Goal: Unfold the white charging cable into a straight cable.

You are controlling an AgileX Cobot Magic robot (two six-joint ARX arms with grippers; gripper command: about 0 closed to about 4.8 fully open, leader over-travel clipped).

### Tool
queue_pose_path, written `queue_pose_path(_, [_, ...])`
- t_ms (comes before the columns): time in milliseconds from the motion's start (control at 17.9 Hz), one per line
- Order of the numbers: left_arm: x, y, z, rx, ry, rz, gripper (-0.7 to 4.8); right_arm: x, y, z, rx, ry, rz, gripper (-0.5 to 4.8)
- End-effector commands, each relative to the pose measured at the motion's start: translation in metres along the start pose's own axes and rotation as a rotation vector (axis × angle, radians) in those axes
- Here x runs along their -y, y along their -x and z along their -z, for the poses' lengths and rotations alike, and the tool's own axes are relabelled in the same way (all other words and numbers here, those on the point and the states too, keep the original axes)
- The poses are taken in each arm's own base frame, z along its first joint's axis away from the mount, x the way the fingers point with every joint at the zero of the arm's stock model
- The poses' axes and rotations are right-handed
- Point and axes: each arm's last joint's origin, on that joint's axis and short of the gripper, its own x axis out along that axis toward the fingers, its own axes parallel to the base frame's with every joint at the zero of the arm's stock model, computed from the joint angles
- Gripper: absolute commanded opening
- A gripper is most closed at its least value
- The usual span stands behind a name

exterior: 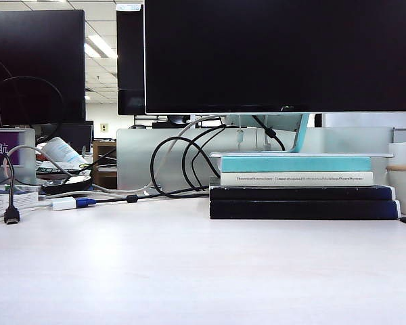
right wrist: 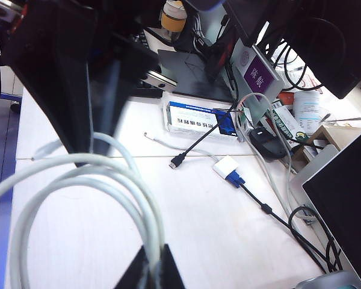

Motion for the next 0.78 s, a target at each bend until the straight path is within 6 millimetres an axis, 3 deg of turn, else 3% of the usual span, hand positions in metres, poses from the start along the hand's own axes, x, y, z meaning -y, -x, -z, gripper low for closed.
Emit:
queue_pose_path(56, [0.002, 0.000, -0.003, 0.024, -0.031, 0.078, 0.37, 0.000, 0.002, -0.005, 0.045, 0.003, -0.012, -0.02])
queue_pose_path(335, [0.003, 0.000, -0.003, 0.032, -0.036, 0.122, 0.06, 0.002, 0.002, -0.008, 0.091, -0.006, -0.019, -0.02])
queue_pose_path(559, [0.009, -0.011, -0.007, 0.030, -0.052, 0.210, -0.06, 0.005, -0.015, -0.007, 0.118, -0.038, -0.093, -0.02])
queue_pose_path(782, [-0.001, -0.024, -0.003, -0.001, -0.011, 0.237, -0.06, 0.002, -0.022, -0.011, 0.140, -0.024, -0.114, -0.02])
